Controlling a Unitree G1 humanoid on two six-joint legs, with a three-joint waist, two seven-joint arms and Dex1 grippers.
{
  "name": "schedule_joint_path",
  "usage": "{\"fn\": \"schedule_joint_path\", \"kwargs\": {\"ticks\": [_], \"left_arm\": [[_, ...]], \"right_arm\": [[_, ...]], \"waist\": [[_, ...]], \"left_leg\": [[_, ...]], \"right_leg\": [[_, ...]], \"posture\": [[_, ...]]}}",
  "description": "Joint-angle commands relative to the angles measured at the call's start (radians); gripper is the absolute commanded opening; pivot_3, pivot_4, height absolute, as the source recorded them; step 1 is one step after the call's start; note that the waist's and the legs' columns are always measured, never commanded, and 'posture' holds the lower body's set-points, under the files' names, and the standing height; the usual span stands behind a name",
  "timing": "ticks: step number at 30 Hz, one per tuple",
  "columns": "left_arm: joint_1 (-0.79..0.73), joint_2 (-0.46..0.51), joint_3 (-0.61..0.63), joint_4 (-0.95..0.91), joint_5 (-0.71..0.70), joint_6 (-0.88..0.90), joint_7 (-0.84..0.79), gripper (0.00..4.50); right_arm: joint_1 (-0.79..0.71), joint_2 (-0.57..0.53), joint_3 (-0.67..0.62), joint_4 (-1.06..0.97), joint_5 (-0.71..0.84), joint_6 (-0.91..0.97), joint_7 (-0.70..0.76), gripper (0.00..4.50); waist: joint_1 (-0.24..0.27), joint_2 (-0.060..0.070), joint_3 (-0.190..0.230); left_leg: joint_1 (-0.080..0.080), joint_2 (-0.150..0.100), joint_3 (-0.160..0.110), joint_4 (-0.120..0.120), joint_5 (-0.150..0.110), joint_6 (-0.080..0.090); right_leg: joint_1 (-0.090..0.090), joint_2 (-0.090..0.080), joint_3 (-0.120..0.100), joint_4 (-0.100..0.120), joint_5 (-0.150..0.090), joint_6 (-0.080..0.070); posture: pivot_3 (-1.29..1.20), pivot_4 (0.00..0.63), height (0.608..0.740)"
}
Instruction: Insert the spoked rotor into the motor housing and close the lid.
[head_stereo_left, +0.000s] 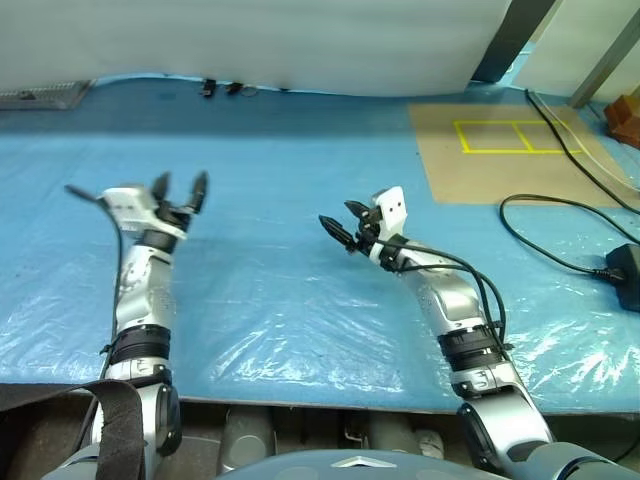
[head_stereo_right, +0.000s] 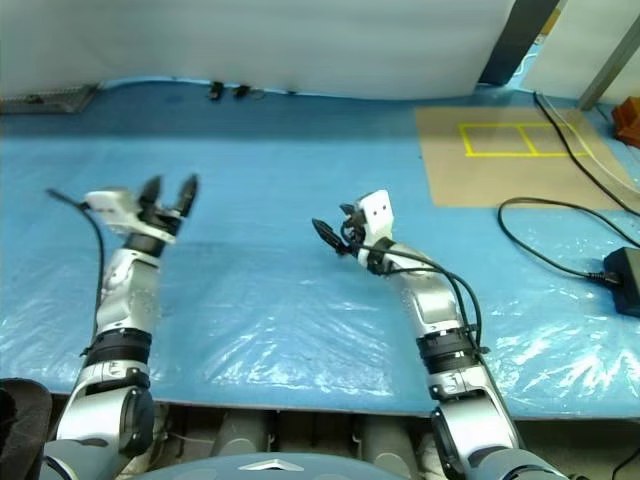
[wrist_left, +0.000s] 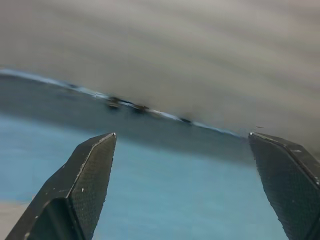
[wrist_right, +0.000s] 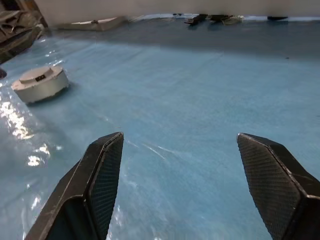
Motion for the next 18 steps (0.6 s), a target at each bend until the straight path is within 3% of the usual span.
{"fn": "schedule_joint_path", "kwargs": {"ticks": [1, 3, 11, 18], "left_arm": [[0.050, 0.030, -0.106, -0.107, 0.047, 0.041, -0.126, 4.50], [0.085, 0.042, -0.168, -0.161, 0.056, 0.070, -0.204, 4.50], [0.175, 0.086, -0.234, -0.261, 0.065, 0.115, -0.338, 4.50], [0.172, 0.062, -0.249, -0.267, 0.081, 0.122, -0.321, 4.50]], "right_arm": [[0.042, -0.033, -0.010, -0.058, -0.016, -0.095, 0.056, 4.14], [0.076, -0.057, -0.021, -0.084, -0.016, -0.141, 0.085, 4.48], [0.135, -0.102, -0.050, -0.114, 0.020, -0.107, 0.151, 4.48], [0.120, -0.097, -0.043, -0.110, 0.016, -0.094, 0.177, 4.48]], "waist": [[-0.005, 0.000, 0.000], [-0.007, 0.000, 0.000], [-0.021, 0.000, 0.000], [-0.023, 0.000, 0.000]], "left_leg": [[0.001, 0.000, 0.000, 0.000, 0.000, 0.000], [0.002, 0.001, 0.001, 0.000, 0.000, 0.001], [0.007, 0.001, 0.004, -0.001, 0.001, 0.003], [0.009, 0.001, 0.006, -0.001, 0.002, 0.004]], "right_leg": [[0.000, 0.000, 0.000, 0.000, 0.000, 0.000], [0.000, 0.001, 0.001, 0.001, 0.000, 0.000], [0.002, 0.001, 0.003, 0.002, -0.002, -0.007], [0.003, 0.000, 0.004, 0.001, -0.002, -0.007]], "posture": [[0.00, 0.150, 0.740], [0.00, 0.150, 0.740], [0.00, 0.150, 0.740], [0.00, 0.150, 0.740]]}}
